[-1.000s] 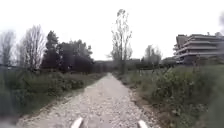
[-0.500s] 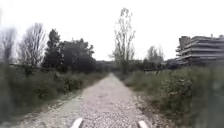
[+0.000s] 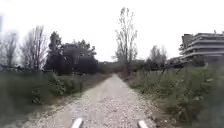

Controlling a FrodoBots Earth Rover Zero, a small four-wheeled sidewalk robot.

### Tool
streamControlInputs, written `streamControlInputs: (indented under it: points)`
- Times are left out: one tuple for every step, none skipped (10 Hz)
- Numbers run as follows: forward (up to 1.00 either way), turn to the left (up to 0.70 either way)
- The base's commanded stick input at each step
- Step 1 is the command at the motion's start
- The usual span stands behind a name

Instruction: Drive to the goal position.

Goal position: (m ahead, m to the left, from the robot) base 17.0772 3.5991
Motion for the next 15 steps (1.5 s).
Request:
streamControlInputs:
  points:
    - [0.7,0.0]
    - [0.7,0.0]
    - [0.7,0.0]
    - [0.7,0.0]
    - [0.7,0.0]
    - [0.7,0.0]
    - [0.7,-0.01]
    - [0.7,-0.25]
    - [0.7,-0.32]
    - [0.7,-0.19]
    - [0.7,0.0]
    - [0.7,0.0]
    - [0.7,0.0]
    - [0.7,0.0]
    - [0.7,0.0]
